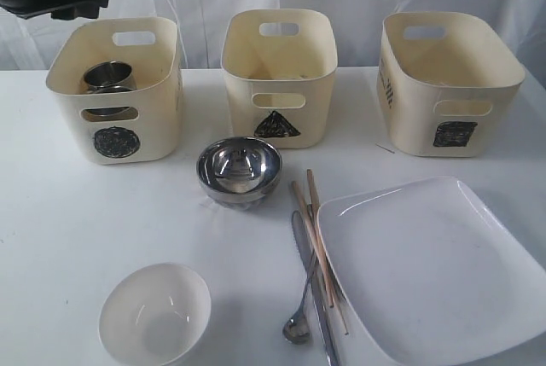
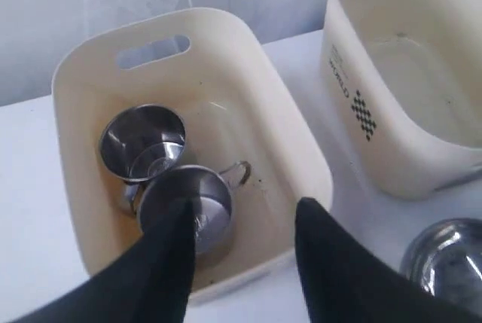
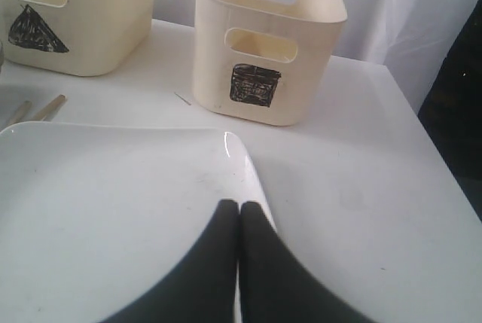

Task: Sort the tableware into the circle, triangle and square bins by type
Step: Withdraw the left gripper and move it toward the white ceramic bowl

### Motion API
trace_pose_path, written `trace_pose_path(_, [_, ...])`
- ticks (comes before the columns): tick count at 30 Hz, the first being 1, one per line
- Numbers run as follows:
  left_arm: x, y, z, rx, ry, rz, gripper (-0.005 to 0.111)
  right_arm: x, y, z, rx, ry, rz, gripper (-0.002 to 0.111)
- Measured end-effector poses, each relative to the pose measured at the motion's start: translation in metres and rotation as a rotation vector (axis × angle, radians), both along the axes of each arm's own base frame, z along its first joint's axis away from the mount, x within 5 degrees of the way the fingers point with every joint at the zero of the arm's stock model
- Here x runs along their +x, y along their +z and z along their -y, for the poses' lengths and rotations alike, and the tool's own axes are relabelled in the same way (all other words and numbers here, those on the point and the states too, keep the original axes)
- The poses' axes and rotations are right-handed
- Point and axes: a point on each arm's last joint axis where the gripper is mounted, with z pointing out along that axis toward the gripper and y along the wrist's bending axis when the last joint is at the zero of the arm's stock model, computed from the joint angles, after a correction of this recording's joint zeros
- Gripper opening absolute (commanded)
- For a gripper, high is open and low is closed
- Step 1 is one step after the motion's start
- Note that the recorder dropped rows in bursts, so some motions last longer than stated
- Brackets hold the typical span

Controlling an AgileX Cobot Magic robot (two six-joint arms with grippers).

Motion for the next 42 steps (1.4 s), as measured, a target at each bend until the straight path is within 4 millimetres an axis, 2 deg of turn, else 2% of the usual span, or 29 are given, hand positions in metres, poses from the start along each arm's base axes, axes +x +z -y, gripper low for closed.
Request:
trace_pose_path(5, [-0.049,0.012,0.0,0.003,-0.047,-0.033,0.048,0.0,0.0,0.0,0.0,0.0,0.0,0.0])
trace_pose_path(9, [-0.09,0.009,0.005,0.002,-0.109,-0.105,0.048,0.0,0.0,0.0,0.0,0.0,0.0,0.0])
trace_pose_path(11, [-0.103,0.0,0.006,0.01,-0.133,-0.148,0.048,0.0,0.0,0.0,0.0,0.0,0.0,0.0])
trace_pose_path(15, [-0.123,-0.034,0.009,0.033,-0.171,-0.294,0.048,0.0,0.0,0.0,0.0,0.0,0.0,0.0])
trace_pose_path(20, [-0.14,-0.078,0.012,-0.021,-0.184,-0.471,0.048,0.0,0.0,0.0,0.0,0.0,0.0,0.0])
trace_pose_path(24, [-0.147,-0.096,0.013,-0.048,-0.2,-0.524,0.049,0.0,0.0,0.0,0.0,0.0,0.0,0.0])
trace_pose_path(32, [-0.149,-0.1,0.015,-0.063,-0.222,-0.519,0.065,0.0,0.0,0.0,0.0,0.0,0.0,0.0])
trace_pose_path(42, [-0.153,-0.103,0.014,-0.036,-0.26,-0.55,0.065,0.0,0.0,0.0,0.0,0.0,0.0,0.0])
